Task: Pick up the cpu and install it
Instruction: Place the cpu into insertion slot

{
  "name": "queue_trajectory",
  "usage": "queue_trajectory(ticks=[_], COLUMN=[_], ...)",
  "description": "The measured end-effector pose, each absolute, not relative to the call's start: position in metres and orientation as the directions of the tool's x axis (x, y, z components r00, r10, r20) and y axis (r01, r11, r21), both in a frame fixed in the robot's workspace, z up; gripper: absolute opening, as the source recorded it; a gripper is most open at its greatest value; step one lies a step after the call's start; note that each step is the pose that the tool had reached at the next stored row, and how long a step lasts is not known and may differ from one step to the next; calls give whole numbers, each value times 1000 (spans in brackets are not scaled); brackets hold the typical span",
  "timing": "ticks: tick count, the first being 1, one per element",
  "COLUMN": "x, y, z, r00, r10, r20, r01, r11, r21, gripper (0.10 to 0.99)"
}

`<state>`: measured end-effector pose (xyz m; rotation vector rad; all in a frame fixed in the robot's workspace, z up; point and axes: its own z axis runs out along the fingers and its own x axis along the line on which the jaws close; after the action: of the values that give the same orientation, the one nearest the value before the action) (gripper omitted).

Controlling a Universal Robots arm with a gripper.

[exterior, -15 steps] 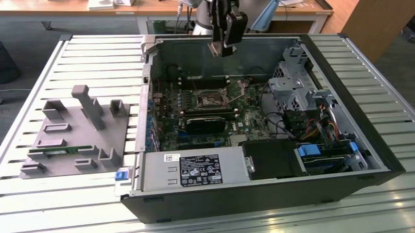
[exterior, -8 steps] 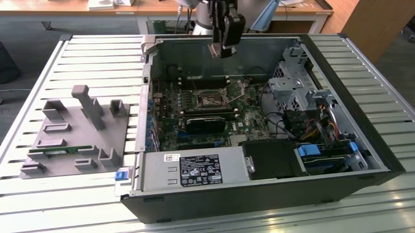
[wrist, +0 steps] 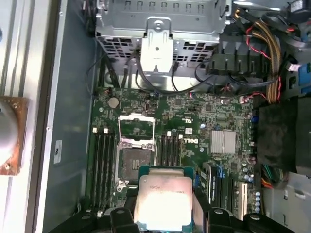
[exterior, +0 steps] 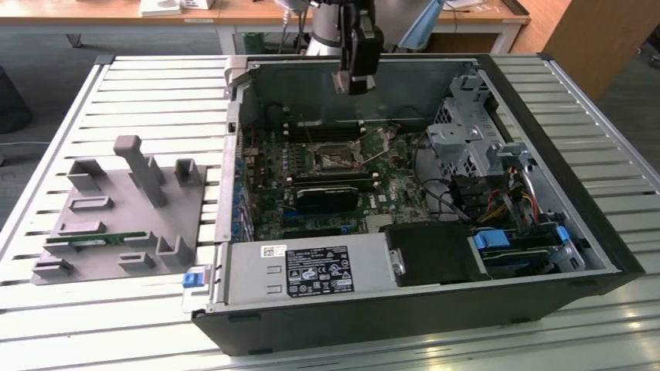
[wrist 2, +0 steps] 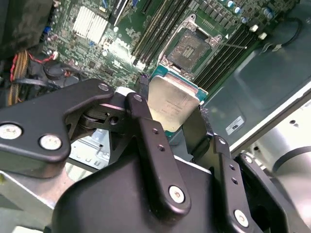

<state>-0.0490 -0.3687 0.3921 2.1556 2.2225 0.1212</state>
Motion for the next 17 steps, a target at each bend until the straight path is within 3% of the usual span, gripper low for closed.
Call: queue_trajectory(ticks=[9, 17], x=[-49, -51], y=[-368, -368], z=[388, 385], r00=[101, 109], r10=[995, 994], r20=[24, 23], r01=[991, 990], r11=[-102, -111], r21=[86, 86], gripper=[529, 529])
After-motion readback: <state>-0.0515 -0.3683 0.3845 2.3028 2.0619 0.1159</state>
